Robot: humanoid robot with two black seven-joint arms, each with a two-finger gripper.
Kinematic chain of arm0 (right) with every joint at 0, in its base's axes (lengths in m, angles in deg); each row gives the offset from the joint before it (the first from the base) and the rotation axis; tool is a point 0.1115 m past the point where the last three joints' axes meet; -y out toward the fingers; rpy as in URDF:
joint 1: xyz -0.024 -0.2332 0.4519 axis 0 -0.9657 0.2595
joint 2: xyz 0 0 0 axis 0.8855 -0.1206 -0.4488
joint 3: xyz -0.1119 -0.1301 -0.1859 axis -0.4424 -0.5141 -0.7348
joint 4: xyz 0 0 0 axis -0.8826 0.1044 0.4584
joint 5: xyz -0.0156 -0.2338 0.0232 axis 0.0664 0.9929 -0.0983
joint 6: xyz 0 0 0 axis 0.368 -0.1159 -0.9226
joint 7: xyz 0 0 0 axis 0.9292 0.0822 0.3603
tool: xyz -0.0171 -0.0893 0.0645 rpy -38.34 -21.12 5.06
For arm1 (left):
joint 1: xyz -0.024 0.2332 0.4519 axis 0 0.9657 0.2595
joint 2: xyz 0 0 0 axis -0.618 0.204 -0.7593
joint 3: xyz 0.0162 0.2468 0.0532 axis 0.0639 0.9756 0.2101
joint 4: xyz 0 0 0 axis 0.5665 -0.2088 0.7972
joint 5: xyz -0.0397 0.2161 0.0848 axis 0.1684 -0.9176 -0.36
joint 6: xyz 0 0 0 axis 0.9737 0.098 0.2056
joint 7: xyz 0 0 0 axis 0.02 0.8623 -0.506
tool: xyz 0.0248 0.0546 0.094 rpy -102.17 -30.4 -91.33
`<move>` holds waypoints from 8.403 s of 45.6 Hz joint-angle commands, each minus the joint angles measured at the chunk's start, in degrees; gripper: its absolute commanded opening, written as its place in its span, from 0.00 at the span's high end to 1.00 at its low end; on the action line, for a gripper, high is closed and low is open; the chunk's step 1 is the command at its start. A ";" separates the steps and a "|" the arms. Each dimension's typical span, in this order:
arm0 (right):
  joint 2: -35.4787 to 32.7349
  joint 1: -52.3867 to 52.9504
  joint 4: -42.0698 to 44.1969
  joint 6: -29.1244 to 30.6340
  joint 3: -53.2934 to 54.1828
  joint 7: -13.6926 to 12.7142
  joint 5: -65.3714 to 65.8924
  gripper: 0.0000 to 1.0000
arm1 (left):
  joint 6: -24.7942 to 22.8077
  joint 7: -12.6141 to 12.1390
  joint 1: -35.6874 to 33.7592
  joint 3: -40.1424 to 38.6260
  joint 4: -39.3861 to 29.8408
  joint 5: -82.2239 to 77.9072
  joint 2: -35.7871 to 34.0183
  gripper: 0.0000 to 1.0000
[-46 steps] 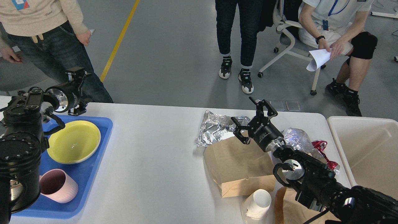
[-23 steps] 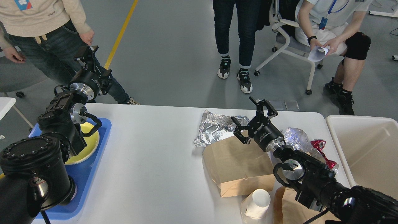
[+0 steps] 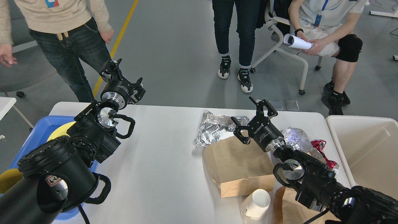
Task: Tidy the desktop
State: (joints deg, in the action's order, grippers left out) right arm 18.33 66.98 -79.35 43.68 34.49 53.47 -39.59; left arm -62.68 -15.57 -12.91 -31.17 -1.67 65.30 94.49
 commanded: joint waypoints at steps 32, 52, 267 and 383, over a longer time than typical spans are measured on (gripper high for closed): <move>0.00 0.00 0.00 0.04 0.00 0.00 0.00 0.00 | -5.28 0.87 6.65 -4.62 -14.83 1.94 -5.90 0.04; 0.00 0.00 0.00 -0.04 0.00 0.00 0.00 0.00 | -2.38 0.69 6.12 -3.83 -14.74 1.41 -9.33 0.04; 0.00 0.00 0.00 0.05 0.00 0.00 0.00 0.00 | -10.29 23.54 18.52 0.39 -15.53 -1.05 -11.44 0.03; -12.48 7.29 0.17 -0.66 0.79 -0.35 0.00 0.00 | -10.46 23.54 18.52 0.39 -15.53 -1.05 -11.44 0.04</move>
State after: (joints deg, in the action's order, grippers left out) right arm 5.92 74.10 -79.22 43.06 35.26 53.20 -39.58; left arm -73.04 7.97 5.60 -30.78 -17.21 64.28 83.06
